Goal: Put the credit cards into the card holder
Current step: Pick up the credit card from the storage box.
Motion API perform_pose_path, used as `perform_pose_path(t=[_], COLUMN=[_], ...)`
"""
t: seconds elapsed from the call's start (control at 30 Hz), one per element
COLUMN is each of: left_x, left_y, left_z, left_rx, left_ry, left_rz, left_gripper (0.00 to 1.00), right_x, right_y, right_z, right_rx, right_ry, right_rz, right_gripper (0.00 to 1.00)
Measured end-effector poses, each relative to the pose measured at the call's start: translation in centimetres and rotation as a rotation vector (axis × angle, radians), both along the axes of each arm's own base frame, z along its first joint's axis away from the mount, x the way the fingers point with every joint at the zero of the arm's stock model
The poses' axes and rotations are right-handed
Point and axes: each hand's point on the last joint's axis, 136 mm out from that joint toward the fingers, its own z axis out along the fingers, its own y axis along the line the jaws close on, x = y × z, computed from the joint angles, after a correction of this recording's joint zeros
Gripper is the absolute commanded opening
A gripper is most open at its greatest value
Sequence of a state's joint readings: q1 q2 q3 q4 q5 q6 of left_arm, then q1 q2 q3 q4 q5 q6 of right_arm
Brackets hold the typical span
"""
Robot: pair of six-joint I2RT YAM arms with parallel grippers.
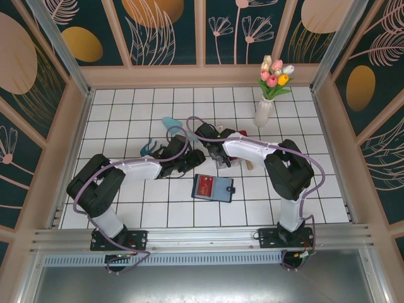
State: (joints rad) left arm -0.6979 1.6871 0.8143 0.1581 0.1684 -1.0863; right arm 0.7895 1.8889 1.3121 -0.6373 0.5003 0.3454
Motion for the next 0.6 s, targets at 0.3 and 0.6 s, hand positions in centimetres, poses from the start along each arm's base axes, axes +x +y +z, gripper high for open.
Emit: perform_pose_path(t=[0.3,0.6], left_x=[0.1,0.0], left_y=[0.0,-0.1], left_z=[0.1,0.1], left_rx=[-0.003,-0.006], left_ry=[-0.002,0.001], left_rz=[0.0,-0.003], left_gripper=[0.52,0.52], right_x=[0.4,0.4], right_y=[-0.4,-0.2], right_z=[0.6,1.2], right_rx=[-0.028,-0.019], right_ry=[-0.03,-0.04], right_rz=[-0.004,0.0], right_gripper=[0.27,0.13])
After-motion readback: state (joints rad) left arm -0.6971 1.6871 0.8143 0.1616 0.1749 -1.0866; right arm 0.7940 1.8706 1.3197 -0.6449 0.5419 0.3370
